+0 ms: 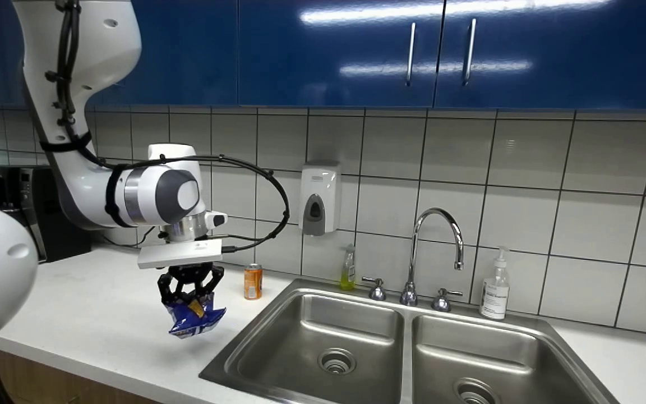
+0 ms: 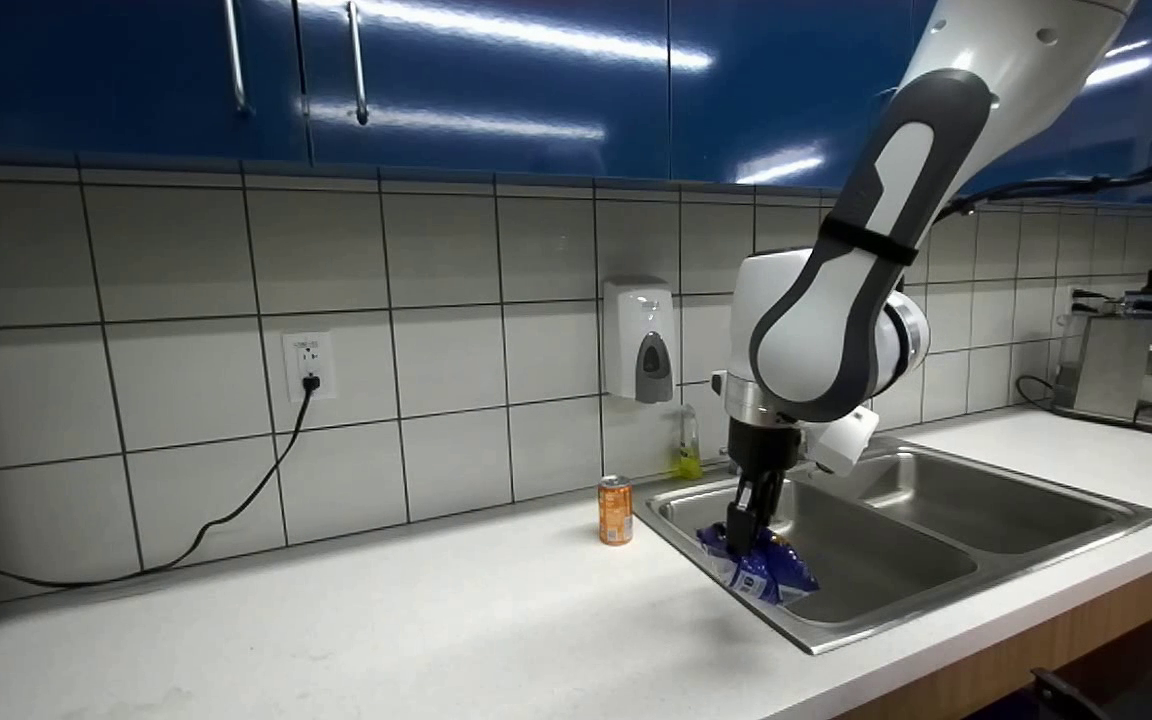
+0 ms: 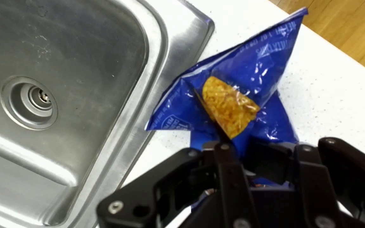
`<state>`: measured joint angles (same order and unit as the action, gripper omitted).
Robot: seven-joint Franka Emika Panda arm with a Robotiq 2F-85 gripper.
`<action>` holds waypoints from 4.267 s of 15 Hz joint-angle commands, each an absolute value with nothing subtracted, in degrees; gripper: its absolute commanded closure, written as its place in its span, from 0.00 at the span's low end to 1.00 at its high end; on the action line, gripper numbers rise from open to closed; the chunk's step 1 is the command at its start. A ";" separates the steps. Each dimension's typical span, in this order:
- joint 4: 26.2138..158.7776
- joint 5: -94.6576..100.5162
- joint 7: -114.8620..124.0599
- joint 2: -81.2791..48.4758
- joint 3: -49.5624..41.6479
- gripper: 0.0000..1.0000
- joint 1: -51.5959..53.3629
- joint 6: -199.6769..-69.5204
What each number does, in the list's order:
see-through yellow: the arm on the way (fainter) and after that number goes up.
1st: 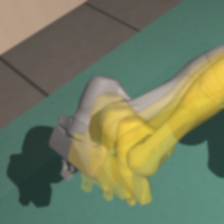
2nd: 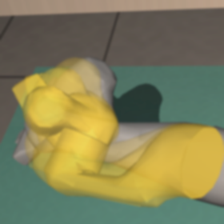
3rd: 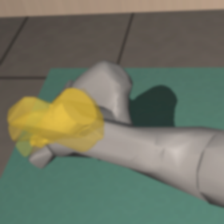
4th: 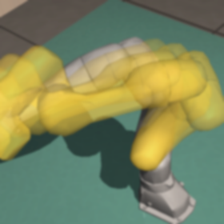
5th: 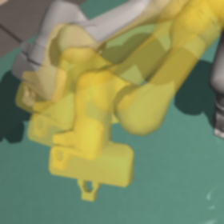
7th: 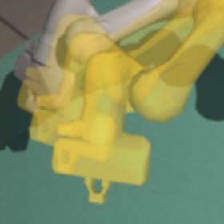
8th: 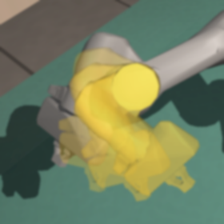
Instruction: Remove the blue Doritos from the sink and put it on the counter
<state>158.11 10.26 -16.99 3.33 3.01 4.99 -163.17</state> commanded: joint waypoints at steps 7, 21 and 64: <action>156.40 20.21 -1.81 4.26 8.18 0.99 6.37 -158.16; 153.84 17.23 7.31 1.97 10.16 0.99 9.52 -149.04; 142.41 20.83 14.67 -11.98 8.41 0.99 14.34 -150.22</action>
